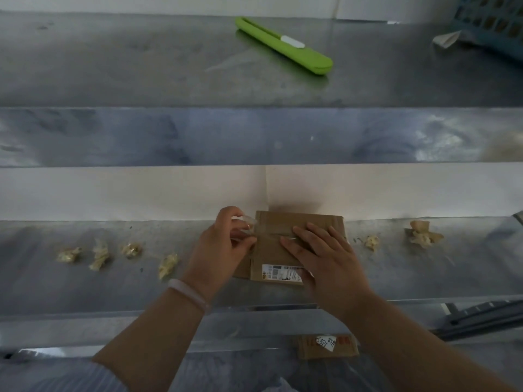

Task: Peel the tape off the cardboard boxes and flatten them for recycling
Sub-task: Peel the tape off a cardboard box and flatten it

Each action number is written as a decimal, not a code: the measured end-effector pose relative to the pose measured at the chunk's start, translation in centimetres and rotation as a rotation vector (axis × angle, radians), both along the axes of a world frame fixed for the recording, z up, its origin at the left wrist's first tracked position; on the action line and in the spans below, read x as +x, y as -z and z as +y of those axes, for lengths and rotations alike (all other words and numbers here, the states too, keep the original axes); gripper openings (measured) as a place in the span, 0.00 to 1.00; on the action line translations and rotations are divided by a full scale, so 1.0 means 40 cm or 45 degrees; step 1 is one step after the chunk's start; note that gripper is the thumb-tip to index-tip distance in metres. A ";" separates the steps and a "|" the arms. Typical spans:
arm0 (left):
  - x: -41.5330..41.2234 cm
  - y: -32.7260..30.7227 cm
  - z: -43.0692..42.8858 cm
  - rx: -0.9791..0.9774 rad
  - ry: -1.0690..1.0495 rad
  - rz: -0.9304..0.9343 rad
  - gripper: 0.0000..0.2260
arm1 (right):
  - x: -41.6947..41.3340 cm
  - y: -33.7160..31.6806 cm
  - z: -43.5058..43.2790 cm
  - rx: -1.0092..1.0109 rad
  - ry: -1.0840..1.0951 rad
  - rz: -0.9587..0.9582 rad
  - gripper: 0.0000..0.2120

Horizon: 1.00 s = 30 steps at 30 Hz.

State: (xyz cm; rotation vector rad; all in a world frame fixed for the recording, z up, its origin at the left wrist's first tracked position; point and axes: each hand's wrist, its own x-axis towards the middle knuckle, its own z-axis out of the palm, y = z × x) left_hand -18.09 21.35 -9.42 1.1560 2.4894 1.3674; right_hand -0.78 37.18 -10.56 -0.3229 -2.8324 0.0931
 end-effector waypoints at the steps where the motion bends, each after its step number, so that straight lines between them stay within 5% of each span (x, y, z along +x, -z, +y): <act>1: 0.002 0.006 -0.002 0.034 -0.004 -0.056 0.22 | 0.000 -0.001 -0.001 -0.002 0.001 -0.004 0.29; 4: 0.001 0.010 0.002 0.074 -0.032 -0.135 0.21 | 0.000 -0.004 -0.003 -0.007 0.001 -0.004 0.29; 14: -0.001 -0.006 0.016 0.039 0.030 0.228 0.10 | 0.016 -0.007 0.005 -0.068 -0.084 0.035 0.25; 20: 0.002 0.002 0.038 0.127 -0.103 -0.049 0.17 | 0.021 -0.012 0.009 -0.094 -0.113 0.032 0.22; 26: -0.016 -0.002 0.040 -0.033 -0.088 0.029 0.12 | 0.019 -0.016 0.010 -0.146 -0.111 -0.002 0.22; 30: -0.044 -0.007 0.007 0.148 -0.092 -0.390 0.19 | 0.018 -0.019 0.013 -0.211 -0.079 0.034 0.27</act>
